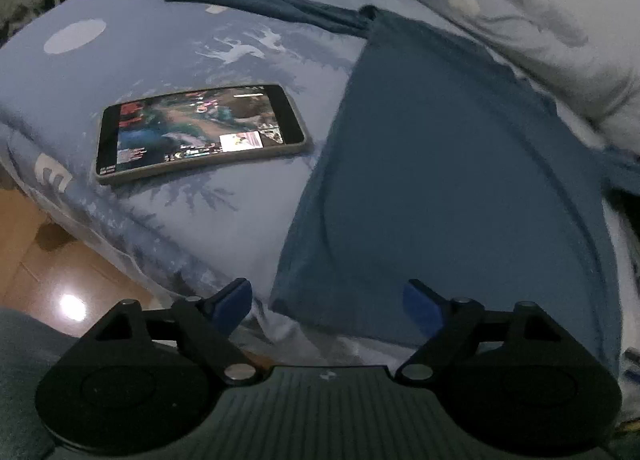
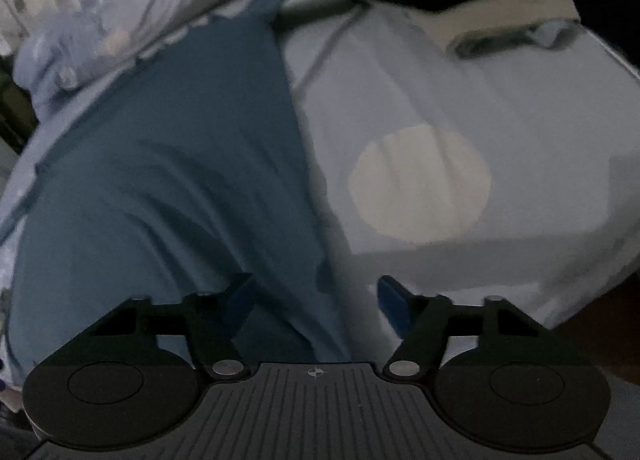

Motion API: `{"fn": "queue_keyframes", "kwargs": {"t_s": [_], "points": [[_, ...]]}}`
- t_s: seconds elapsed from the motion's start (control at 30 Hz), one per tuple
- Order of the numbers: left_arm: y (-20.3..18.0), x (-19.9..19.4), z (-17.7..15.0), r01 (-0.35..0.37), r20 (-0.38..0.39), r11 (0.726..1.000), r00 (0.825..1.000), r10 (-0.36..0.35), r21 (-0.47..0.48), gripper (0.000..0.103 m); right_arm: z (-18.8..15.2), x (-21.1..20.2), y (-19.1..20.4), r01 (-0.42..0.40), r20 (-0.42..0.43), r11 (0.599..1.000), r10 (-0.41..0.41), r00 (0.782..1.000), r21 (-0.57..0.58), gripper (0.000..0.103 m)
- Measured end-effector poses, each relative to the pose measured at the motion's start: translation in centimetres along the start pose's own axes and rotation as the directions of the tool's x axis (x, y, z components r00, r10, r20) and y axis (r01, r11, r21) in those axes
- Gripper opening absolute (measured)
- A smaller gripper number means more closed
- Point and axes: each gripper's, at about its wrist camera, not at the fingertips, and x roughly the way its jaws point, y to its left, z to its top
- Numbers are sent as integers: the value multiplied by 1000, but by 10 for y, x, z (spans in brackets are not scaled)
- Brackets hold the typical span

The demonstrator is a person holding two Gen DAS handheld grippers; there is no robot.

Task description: Fold clothes

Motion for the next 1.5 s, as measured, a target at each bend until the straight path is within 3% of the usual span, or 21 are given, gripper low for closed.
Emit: {"fn": "queue_keyframes", "kwargs": {"t_s": [0.03,0.07,0.2,0.27,0.3,0.33,0.53,0.67,0.77,0.83,0.9,0.97,1.1,1.17,1.27,1.43,1.5], "points": [[3,1,1,20,-6,1000,1000,-20,-22,71,-3,2,0,17,-14,1000,-17,1000,-7,63],[7,2,2,42,-17,998,999,-43,-45,55,-7,5,2,32,-31,999,-33,999,-21,63],[11,13,5,71,-67,994,995,-77,-87,40,-19,21,16,90,-100,983,-107,989,-159,58],[9,21,3,44,-106,996,993,-53,-80,16,-24,20,20,123,-91,971,-144,985,-204,49],[10,24,1,32,-119,996,992,-41,-81,6,-26,18,19,130,-88,969,-151,985,-210,32],[11,24,-2,22,-123,996,992,-32,-88,3,-28,15,18,130,-92,970,-151,984,-207,4],[22,7,-8,-41,-114,991,993,27,-127,3,-33,2,14,148,-96,964,-173,980,-220,3],[25,-18,-5,-39,-82,985,996,25,-170,4,-33,-7,20,152,-128,966,-182,975,-211,6],[28,-45,2,27,-25,976,999,-33,-215,17,-35,-21,26,204,-108,953,-232,967,-225,19],[27,-64,10,104,35,967,995,-98,-234,23,-33,-41,33,176,-68,965,-192,979,-197,41],[22,-85,22,168,103,961,984,-148,-218,32,-30,-66,45,147,-8,971,-151,989,-189,51],[14,-104,34,222,171,959,966,-192,-178,56,-23,-92,60,118,57,973,-109,992,-197,54],[-12,-139,71,317,308,946,908,-283,-65,72,0,-149,86,-9,187,980,47,981,-201,61],[-29,-154,90,354,361,935,873,-330,-2,84,14,-174,97,-61,257,974,118,959,-219,65],[-53,-172,124,390,411,914,820,-399,109,88,41,-208,111,-141,340,954,230,912,-265,77],[-96,-182,181,379,461,895,768,-445,234,93,98,-235,123,-245,450,917,371,812,-315,89],[-114,-172,197,352,475,896,760,-443,272,102,120,-231,125,-268,491,909,400,774,-318,95]]}}
